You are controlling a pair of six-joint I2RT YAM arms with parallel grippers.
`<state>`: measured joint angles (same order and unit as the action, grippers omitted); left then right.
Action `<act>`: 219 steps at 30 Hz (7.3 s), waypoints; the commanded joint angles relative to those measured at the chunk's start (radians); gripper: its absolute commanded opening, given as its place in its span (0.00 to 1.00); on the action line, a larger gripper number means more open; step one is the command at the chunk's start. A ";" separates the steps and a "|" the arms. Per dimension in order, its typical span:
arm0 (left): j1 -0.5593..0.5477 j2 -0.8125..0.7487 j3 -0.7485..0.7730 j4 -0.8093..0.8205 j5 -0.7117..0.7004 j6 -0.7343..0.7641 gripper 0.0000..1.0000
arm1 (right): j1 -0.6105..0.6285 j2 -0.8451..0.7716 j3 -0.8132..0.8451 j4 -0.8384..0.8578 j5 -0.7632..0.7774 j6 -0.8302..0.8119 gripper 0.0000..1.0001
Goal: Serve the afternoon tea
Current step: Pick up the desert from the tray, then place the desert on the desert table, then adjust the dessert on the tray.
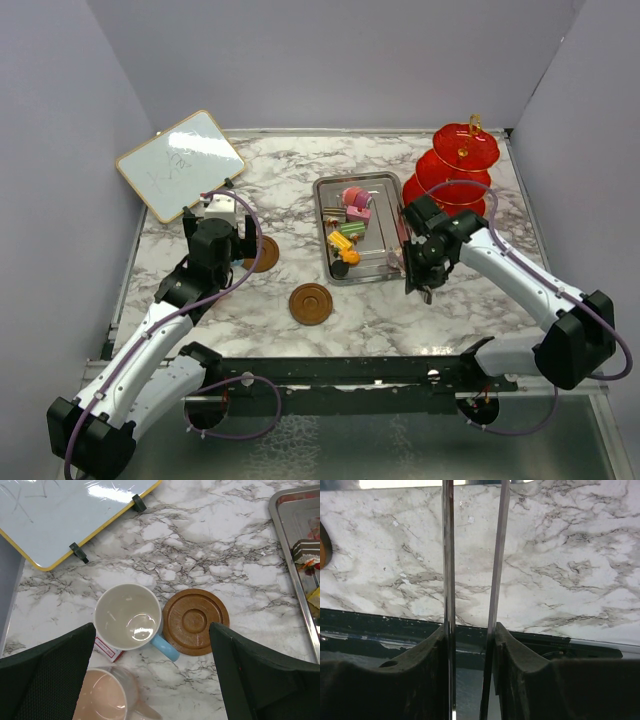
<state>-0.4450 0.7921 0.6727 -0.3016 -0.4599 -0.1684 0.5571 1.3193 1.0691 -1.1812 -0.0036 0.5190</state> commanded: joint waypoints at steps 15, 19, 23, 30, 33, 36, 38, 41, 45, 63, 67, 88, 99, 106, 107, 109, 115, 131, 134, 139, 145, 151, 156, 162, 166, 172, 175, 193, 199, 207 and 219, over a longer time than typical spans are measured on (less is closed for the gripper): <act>0.006 -0.021 0.018 0.000 0.020 0.003 0.99 | 0.000 -0.018 0.148 0.091 0.219 0.025 0.31; 0.005 -0.036 0.011 0.000 0.014 0.000 0.99 | -0.020 0.012 0.145 0.147 0.252 0.018 0.31; 0.005 -0.021 0.015 0.000 0.019 0.000 0.99 | -0.081 0.032 0.122 0.235 0.228 -0.008 0.31; 0.006 -0.018 0.015 -0.001 0.023 0.000 0.99 | -0.176 0.063 0.070 0.358 0.109 -0.071 0.31; 0.006 -0.025 0.017 -0.003 0.024 0.000 0.99 | -0.207 0.082 0.030 0.423 0.082 -0.093 0.31; 0.005 -0.033 0.016 -0.004 0.025 0.001 0.99 | -0.231 0.111 0.006 0.478 0.058 -0.109 0.31; 0.005 -0.038 0.019 -0.009 0.026 0.000 0.99 | -0.237 0.127 -0.008 0.509 0.057 -0.122 0.31; 0.006 -0.042 0.022 -0.013 0.028 0.003 0.99 | -0.249 0.142 -0.023 0.545 0.086 -0.137 0.31; 0.006 -0.043 0.027 -0.019 0.035 0.004 0.99 | -0.256 0.150 -0.051 0.594 0.109 -0.152 0.31; 0.005 -0.076 0.033 -0.026 0.052 0.007 0.99 | -0.255 0.041 0.005 0.463 0.110 -0.236 0.30; 0.006 -0.081 0.037 -0.031 0.051 0.007 0.99 | -0.254 0.063 0.028 0.437 0.153 -0.234 0.30; 0.008 -0.106 0.047 -0.047 0.057 0.004 0.99 | -0.195 0.199 0.132 0.342 0.339 -0.223 0.29; 0.012 -0.109 0.046 -0.048 0.066 0.001 0.99 | -0.184 0.234 0.118 0.395 0.432 -0.228 0.30; 0.013 -0.106 0.046 -0.048 0.067 0.000 0.99 | -0.185 0.256 0.101 0.465 0.413 -0.222 0.30; 0.013 -0.106 0.045 -0.048 0.067 0.000 0.99 | -0.185 0.257 0.088 0.492 0.408 -0.222 0.30; 0.012 -0.106 0.045 -0.047 0.065 -0.001 0.99 | -0.184 0.271 0.078 0.512 0.399 -0.223 0.30; 0.014 -0.102 0.045 -0.047 0.066 -0.001 0.99 | -0.184 0.308 0.070 0.545 0.402 -0.211 0.31; 0.014 -0.099 0.044 -0.048 0.068 -0.001 0.99 | -0.185 0.323 0.084 0.546 0.441 -0.220 0.42; 0.016 -0.098 0.044 -0.048 0.068 0.000 0.99 | -0.185 0.291 0.083 0.538 0.413 -0.220 0.44; 0.016 -0.096 0.044 -0.048 0.069 -0.001 0.99 | -0.185 0.269 0.098 0.506 0.381 -0.224 0.46; 0.017 -0.094 0.044 -0.049 0.070 -0.002 0.99 | -0.185 0.219 0.072 0.493 0.285 -0.209 0.41; 0.016 -0.090 0.044 -0.049 0.071 -0.002 0.99 | -0.184 0.216 0.052 0.476 0.250 -0.191 0.35; 0.016 -0.089 0.043 -0.049 0.069 -0.002 0.99 | -0.184 0.202 0.048 0.457 0.316 -0.177 0.40; 0.016 -0.087 0.045 -0.049 0.073 -0.002 0.99 | -0.184 0.190 0.100 0.410 0.335 -0.179 0.41; 0.016 -0.088 0.045 -0.050 0.074 -0.003 0.99 | -0.184 0.178 0.123 0.384 0.316 -0.183 0.42; 0.016 -0.090 0.045 -0.049 0.075 -0.003 0.99 | -0.185 0.177 0.099 0.370 0.251 -0.182 0.38; 0.016 -0.087 0.047 -0.049 0.077 -0.004 0.99 | -0.185 0.168 0.074 0.381 0.234 -0.175 0.34; 0.018 -0.082 0.046 -0.050 0.079 -0.005 0.99 | -0.184 0.225 0.066 0.359 0.280 -0.185 0.30; 0.018 -0.077 0.047 -0.049 0.082 -0.003 0.99 | -0.185 0.241 0.060 0.401 0.317 -0.202 0.30; 0.018 -0.074 0.045 -0.050 0.083 -0.003 0.99 | -0.186 0.319 0.083 0.502 0.374 -0.224 0.31; 0.018 -0.069 0.044 -0.051 0.092 -0.004 0.99 | -0.186 0.239 0.098 0.476 0.279 -0.227 0.31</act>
<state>-0.4332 0.7280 0.6807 -0.3515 -0.3878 -0.1692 0.3676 1.6432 1.1549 -0.7101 0.3260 0.3000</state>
